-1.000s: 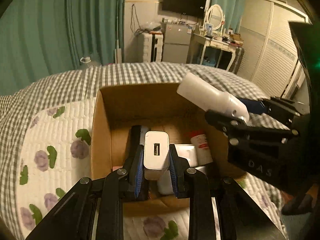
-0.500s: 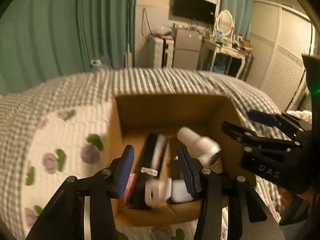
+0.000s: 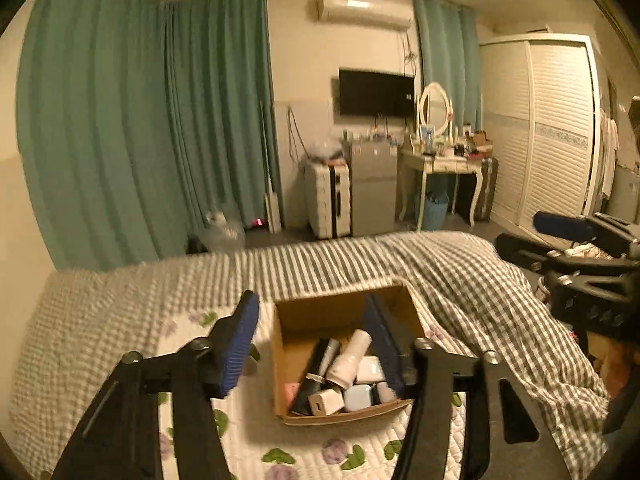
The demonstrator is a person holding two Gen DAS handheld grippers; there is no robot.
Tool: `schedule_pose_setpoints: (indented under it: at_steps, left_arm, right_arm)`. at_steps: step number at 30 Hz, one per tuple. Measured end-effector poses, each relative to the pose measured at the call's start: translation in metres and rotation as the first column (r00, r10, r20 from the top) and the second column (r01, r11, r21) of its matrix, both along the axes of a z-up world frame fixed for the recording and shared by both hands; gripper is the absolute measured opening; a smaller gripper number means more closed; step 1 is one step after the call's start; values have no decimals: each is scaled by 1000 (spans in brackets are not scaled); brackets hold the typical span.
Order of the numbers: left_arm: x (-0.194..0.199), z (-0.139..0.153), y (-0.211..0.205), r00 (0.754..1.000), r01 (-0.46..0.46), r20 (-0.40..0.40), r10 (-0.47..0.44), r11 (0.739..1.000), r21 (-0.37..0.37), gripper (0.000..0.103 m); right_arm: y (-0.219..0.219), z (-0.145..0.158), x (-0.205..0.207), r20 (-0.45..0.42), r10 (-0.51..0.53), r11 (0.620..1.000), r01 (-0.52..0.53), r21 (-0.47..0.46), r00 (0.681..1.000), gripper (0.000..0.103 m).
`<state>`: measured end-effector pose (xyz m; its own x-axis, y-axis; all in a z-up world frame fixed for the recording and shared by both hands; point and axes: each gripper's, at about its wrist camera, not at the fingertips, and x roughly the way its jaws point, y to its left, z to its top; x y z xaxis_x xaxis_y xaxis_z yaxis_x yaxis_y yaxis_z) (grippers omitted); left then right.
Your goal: Organize rigid objects
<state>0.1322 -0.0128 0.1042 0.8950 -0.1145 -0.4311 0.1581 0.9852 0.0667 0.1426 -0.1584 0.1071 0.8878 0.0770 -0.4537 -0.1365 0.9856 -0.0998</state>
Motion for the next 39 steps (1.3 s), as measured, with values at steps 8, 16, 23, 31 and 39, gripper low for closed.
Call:
schedule_pose_setpoints:
  at_steps: [8, 16, 23, 31, 39]
  left_arm:
    - [-48, 12, 8, 998, 3, 70, 0, 999, -40, 85]
    - [-52, -19, 18, 997, -18, 73, 24, 996, -88, 93]
    - [-41, -78, 17, 993, -98, 65, 97, 995, 3, 93]
    - [-50, -109, 24, 988, -132, 80, 131, 991, 7, 93]
    - [-56, -119, 18, 985, -142, 105, 134, 988, 63, 93]
  right_arm:
    - [-5, 17, -70, 117, -21, 999, 15, 53, 993, 92]
    - [-2, -27, -56, 131, -87, 992, 74, 98, 988, 103]
    - [-11, -125, -29, 42, -129, 987, 124, 104, 991, 103]
    - [-3, -150, -37, 108, -106, 991, 96, 91, 988, 103]
    - [3, -141, -52, 147, -111, 990, 97, 98, 983, 103]
